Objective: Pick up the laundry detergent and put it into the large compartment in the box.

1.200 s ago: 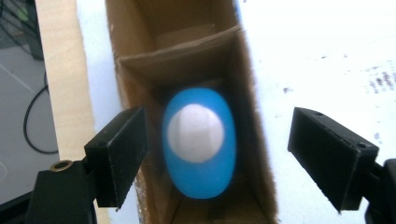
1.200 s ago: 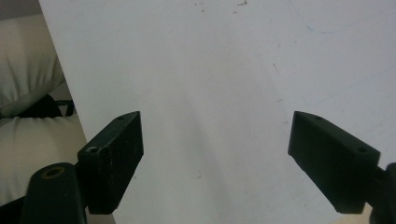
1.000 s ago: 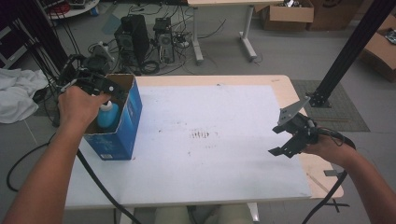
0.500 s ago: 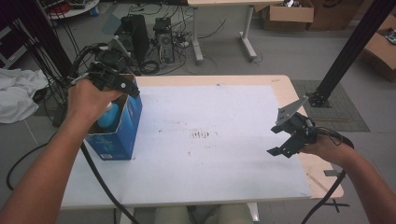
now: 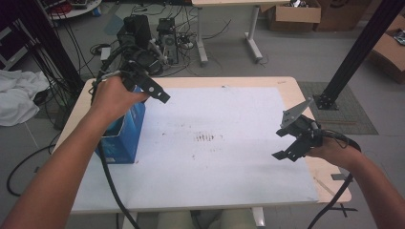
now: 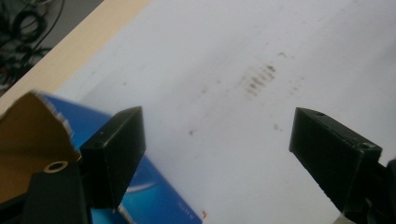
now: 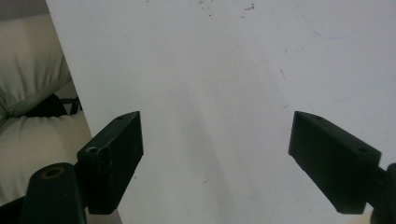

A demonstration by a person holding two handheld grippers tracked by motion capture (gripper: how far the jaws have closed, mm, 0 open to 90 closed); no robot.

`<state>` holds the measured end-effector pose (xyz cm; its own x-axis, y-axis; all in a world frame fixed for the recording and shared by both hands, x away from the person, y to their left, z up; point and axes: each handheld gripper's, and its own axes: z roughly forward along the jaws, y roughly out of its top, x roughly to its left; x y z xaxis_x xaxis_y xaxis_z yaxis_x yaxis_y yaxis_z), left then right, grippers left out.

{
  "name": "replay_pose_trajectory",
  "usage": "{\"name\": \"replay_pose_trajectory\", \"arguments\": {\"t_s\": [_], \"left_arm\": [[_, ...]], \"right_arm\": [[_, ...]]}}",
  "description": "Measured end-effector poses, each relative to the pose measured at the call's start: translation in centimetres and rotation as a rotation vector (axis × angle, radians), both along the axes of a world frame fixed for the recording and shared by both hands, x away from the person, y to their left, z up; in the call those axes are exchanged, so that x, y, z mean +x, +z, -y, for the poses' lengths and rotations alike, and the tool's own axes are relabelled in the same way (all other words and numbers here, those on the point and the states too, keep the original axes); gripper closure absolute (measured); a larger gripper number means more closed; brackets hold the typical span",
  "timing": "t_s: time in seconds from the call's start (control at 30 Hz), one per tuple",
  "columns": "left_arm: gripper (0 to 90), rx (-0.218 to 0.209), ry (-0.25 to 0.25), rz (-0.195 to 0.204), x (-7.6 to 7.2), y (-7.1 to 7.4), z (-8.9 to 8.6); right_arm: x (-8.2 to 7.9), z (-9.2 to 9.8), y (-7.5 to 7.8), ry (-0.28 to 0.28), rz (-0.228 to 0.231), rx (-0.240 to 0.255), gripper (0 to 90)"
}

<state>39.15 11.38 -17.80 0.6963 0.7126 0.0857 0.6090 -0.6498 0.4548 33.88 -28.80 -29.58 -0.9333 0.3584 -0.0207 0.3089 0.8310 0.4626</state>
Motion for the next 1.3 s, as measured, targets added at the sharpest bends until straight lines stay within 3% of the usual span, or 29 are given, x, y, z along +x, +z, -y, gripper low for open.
{"name": "replay_pose_trajectory", "arguments": {"t_s": [0.2, 0.5, 0.63, 0.93, 1.3], "left_arm": [[18.9, 0.035, -0.125, -0.007, 0.3, -0.5, 3.1], [19.0, 0.085, -0.253, -0.029, 0.6, -1.8, 6.5], [19.0, 0.081, -0.303, -0.037, 0.4, -2.7, 7.5], [19.5, 0.114, -0.365, -0.068, 0.0, -5.0, 8.7], [20.2, 0.137, -0.401, -0.086, -0.1, -6.0, 9.2]], "right_arm": [[-0.1, -0.2, 0.3, 0.007, -0.002, -0.002, 17.8], [0.0, -0.4, 0.2, 0.020, -0.005, -0.005, 17.9], [0.2, -0.5, 0.2, 0.015, -0.004, 0.001, 17.7], [0.4, -0.8, 0.2, 0.013, -0.010, -0.002, 17.6], [0.4, -1.0, -0.3, 0.013, -0.020, -0.004, 17.5]]}}
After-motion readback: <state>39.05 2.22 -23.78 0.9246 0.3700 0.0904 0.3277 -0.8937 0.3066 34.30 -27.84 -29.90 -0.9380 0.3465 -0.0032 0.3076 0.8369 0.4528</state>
